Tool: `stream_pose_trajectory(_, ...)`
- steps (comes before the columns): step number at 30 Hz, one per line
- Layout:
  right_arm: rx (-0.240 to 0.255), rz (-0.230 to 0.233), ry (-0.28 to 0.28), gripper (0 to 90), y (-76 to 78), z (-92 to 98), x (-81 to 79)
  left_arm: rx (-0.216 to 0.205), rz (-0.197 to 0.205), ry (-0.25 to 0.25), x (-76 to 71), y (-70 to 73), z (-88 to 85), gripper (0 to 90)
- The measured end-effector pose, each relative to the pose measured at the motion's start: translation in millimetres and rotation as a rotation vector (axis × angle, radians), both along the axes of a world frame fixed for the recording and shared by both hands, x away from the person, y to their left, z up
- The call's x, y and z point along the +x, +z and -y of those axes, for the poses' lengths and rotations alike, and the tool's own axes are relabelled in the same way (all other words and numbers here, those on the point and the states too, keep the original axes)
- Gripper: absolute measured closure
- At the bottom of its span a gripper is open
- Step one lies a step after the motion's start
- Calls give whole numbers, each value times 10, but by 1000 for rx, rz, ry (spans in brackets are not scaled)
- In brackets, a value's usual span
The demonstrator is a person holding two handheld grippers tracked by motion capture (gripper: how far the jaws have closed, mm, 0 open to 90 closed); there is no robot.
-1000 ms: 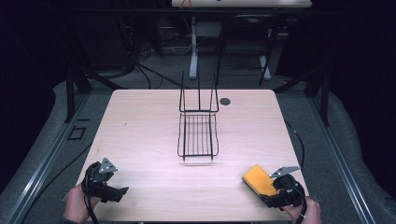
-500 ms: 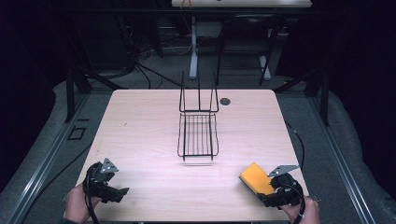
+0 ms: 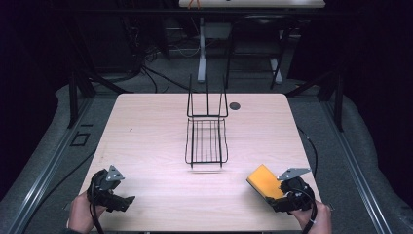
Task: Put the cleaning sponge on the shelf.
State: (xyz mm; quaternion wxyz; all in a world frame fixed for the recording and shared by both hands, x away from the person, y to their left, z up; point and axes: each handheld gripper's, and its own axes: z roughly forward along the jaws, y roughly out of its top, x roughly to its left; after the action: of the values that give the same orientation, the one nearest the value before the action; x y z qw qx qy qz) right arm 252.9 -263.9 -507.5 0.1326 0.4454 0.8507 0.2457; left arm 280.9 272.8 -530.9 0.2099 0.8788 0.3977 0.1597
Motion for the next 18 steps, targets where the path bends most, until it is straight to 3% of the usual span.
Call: stream_pose_trajectory(18,14,49,2,241,201,-85,74,0,2,4,0,3,-1,25)
